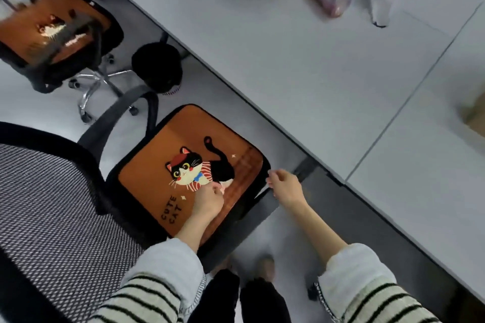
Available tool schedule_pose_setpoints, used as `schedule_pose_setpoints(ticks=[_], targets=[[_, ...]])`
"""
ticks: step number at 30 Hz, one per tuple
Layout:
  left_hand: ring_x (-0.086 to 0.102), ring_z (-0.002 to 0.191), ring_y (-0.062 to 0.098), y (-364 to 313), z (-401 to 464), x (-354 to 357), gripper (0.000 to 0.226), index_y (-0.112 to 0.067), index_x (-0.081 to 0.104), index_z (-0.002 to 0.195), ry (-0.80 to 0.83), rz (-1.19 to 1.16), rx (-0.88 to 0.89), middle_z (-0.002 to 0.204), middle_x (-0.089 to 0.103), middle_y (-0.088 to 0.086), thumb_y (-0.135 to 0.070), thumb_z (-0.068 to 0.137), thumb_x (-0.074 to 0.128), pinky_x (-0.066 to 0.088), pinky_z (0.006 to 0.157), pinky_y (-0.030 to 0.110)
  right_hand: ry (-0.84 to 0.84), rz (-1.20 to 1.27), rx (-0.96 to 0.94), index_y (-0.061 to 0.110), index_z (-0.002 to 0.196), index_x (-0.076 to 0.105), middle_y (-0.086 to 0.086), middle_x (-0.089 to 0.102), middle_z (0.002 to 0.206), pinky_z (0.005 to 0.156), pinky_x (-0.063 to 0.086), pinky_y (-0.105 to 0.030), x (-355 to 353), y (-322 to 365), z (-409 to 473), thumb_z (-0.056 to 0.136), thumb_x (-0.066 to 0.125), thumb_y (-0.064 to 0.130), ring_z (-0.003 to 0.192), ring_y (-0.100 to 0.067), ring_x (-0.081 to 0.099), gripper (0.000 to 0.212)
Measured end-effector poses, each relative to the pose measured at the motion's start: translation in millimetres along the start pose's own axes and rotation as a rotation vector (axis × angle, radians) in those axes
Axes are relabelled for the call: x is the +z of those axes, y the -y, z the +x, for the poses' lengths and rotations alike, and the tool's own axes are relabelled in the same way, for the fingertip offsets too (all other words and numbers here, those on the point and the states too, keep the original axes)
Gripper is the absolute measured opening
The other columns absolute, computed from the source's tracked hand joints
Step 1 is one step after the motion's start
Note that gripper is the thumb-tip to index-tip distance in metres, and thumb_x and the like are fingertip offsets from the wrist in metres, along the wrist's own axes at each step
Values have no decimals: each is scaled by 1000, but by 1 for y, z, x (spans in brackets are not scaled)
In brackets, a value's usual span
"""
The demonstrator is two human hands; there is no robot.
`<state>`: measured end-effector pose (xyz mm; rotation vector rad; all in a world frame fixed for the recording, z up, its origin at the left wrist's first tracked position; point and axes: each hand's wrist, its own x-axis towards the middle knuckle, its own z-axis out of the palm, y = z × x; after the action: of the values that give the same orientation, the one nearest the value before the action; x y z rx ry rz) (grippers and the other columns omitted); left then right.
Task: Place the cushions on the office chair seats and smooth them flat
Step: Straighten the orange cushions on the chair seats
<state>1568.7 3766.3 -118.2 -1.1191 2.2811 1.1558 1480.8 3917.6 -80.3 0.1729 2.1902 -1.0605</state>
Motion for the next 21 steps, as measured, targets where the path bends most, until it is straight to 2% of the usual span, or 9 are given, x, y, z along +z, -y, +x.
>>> schedule_pose_setpoints(ticks=[2, 4, 7, 11, 13, 14, 16, 19, 21], targets=[[56, 112, 26, -1, 11, 4, 31, -5, 60, 119, -3, -52, -3, 123, 60, 12, -6, 94, 41, 41, 86, 26, 51, -89, -36, -6, 114, 57, -19, 65, 96, 80, 47, -37, 12, 14, 17, 98, 36, 21, 87, -34, 61, 38], [51, 121, 26, 10, 33, 7, 33, -6, 55, 125, 0, -72, -39, 130, 56, 12, -7, 95, 41, 39, 98, 28, 117, -188, -58, 2, 122, 57, -13, 65, 109, 89, 45, -34, 31, 28, 45, 99, 36, 22, 104, -29, 61, 38], [45, 127, 28, 32, 69, 3, 42, -8, 42, 137, -14, -39, -122, 139, 45, 13, -9, 95, 42, 36, 102, 31, 205, -347, -90, 6, 127, 53, -11, 61, 120, 89, 42, -31, 58, 45, 95, 99, 37, 23, 110, -28, 57, 36], [38, 132, 29, 66, 123, -17, 48, -7, 35, 141, -109, 89, -152, 145, 37, 14, -8, 94, 42, 31, 109, 34, 244, -530, -141, -4, 103, 58, -16, 58, 94, 77, 42, -33, 93, 59, 158, 96, 40, 14, 97, -33, 58, 26], [30, 137, 28, 84, 158, -30, 51, -8, 30, 144, -171, 137, -171, 150, 29, 13, -9, 95, 42, 27, 114, 37, 283, -643, -178, -3, 110, 57, -18, 56, 102, 81, 42, -34, 114, 68, 193, 94, 40, 9, 104, -35, 56, 26], [26, 139, 28, 89, 170, -37, 52, -9, 27, 145, -199, 163, -173, 152, 24, 13, -10, 95, 42, 25, 115, 38, 287, -678, -189, 0, 124, 52, -17, 54, 119, 90, 41, -35, 120, 72, 205, 94, 40, 9, 116, -35, 50, 33], [17, 143, 29, 103, 197, -47, 57, -11, 20, 147, -246, 211, -208, 155, 14, 13, -13, 95, 44, 23, 116, 41, 301, -803, -210, 11, 146, 27, -11, 28, 152, 110, 29, -43, 141, 77, 238, 95, 40, 17, 139, -32, 28, 53], [0, 145, 32, 125, 229, -51, 72, -14, 1, 149, -264, 286, -242, 157, -4, 13, -20, 94, 47, 15, 117, 47, 350, -1001, -248, 19, 151, 1, -5, -4, 160, 116, 7, -54, 169, 76, 277, 97, 40, 27, 147, -29, -1, 67], [-8, 145, 29, 138, 250, -54, 73, -17, -7, 149, -264, 325, -256, 157, -12, 11, -26, 96, 42, 7, 118, 48, 297, -1001, -269, 16, 151, -1, -8, 1, 159, 114, 12, -55, 183, 71, 293, 97, 41, 30, 146, -32, 6, 70]])
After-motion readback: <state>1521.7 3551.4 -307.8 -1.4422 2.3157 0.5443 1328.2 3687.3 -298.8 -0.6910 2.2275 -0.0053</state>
